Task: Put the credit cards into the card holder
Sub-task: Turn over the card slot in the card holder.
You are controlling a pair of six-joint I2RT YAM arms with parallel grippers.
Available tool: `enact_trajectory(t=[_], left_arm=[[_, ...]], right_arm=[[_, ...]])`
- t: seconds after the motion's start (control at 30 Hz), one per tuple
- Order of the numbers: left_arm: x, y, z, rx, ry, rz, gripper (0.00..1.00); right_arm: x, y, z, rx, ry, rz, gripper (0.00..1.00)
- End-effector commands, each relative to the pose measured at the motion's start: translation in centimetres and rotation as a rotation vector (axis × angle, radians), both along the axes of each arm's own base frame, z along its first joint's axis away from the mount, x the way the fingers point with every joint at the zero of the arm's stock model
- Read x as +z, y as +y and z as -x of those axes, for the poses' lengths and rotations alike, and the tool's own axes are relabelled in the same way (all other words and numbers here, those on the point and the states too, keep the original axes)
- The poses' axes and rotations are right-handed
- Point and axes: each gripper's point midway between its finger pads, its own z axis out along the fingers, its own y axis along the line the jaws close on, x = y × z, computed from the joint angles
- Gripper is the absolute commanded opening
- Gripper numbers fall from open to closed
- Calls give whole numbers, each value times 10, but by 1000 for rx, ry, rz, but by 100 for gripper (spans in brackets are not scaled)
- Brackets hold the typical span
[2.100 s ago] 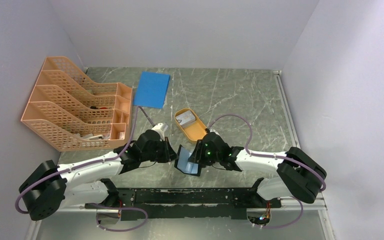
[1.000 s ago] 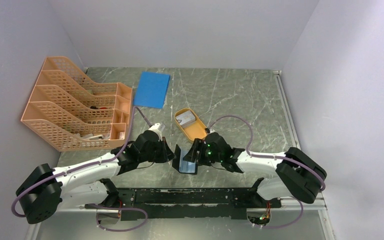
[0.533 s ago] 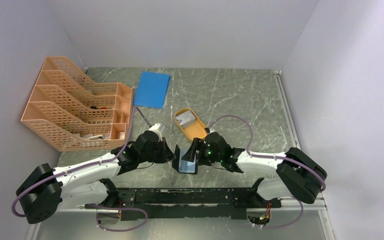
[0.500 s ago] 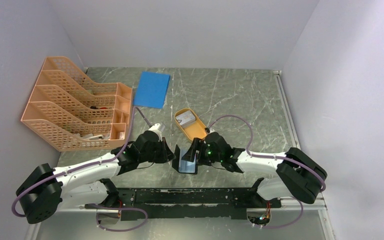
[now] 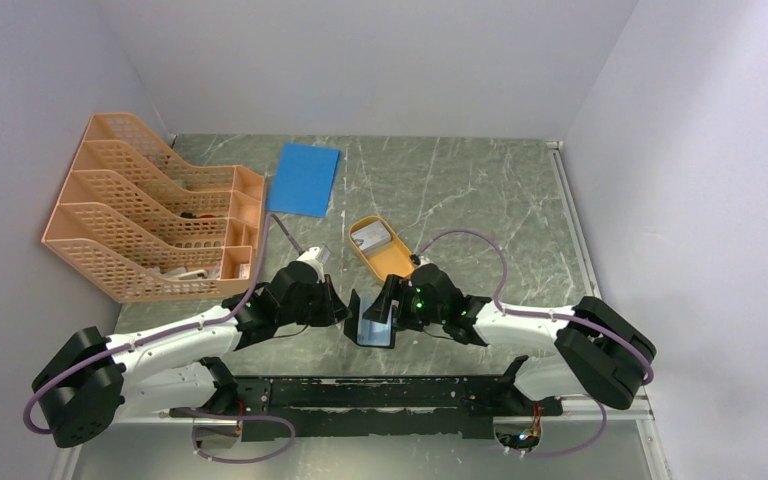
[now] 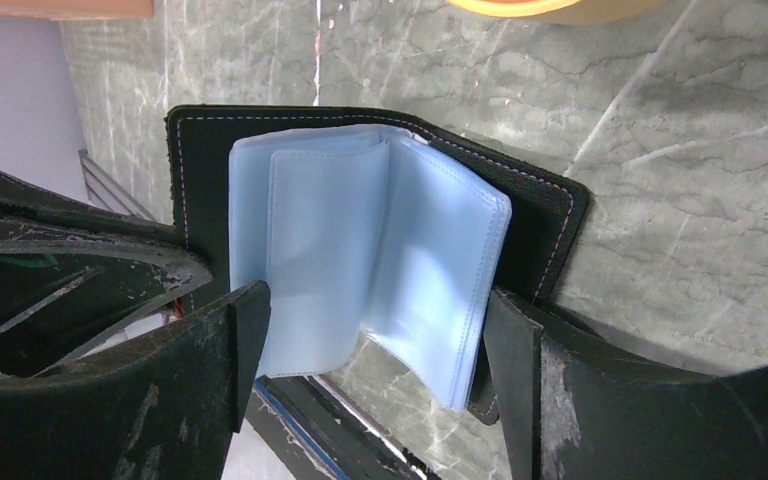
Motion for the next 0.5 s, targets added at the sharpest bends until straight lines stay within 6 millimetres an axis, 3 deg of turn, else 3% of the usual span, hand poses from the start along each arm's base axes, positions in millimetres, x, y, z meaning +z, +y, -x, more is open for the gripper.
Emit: enact_trajectory(t=[0.0, 0.13, 0.3, 0.47], left_arm=[[-4, 0, 0, 12, -2, 5, 5], [-4, 1, -1, 12, -3, 2, 5], [-5, 5, -1, 18, -6, -12, 5], [-4, 11, -4, 27, -28, -59, 7]], right_arm=[[2, 5, -2, 25, 1, 7, 79], [-10, 6, 0, 33, 30, 53, 69], [-22, -7, -2, -6, 38, 129, 40], [-20, -11, -3, -1, 13, 155, 20]])
